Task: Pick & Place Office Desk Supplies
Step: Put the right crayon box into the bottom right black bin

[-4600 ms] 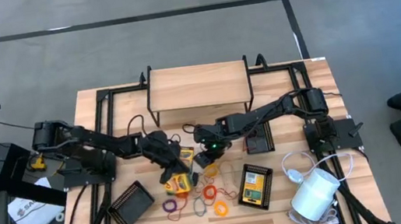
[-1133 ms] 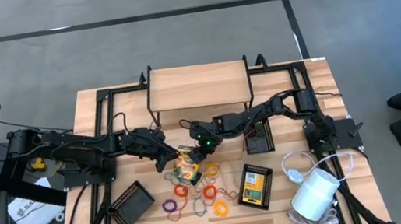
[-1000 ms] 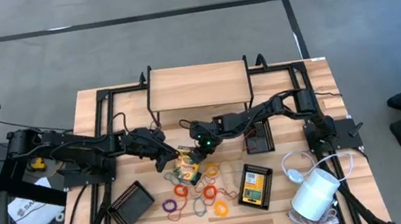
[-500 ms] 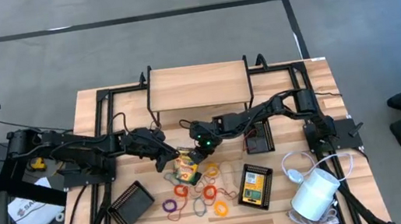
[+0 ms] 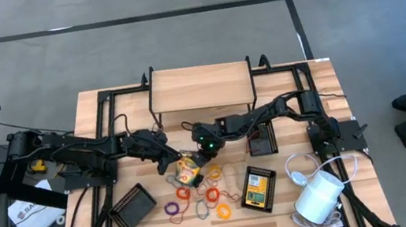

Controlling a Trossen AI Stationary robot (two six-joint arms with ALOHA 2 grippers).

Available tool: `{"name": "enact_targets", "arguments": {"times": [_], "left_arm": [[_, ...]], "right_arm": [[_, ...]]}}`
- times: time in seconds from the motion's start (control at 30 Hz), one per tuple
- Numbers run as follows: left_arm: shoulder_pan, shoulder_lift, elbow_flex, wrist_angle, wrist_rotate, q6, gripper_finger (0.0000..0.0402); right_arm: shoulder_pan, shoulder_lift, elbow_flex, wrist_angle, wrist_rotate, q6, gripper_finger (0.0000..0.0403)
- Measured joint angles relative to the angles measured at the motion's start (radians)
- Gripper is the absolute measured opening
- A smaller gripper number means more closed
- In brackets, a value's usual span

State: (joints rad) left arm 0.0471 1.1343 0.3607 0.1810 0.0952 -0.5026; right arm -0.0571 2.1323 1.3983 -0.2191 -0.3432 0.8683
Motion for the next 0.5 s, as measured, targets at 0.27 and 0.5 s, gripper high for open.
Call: {"name": "enact_targets", "arguments": {"times": [0.27,0.5], "left_arm": [[0.0,0.0,0.0,0.0,-0.003,0.0,0.0131],[0.0,-0.001,0.0,0.0,-0.007,0.0,0.0131]], "right_arm": [[0.012,0.0,0.035,0.029,-0.017,0.025,0.0001],[0.011,-0.001,0.137,-0.007,-0.02,-0.005,0.0]]}}
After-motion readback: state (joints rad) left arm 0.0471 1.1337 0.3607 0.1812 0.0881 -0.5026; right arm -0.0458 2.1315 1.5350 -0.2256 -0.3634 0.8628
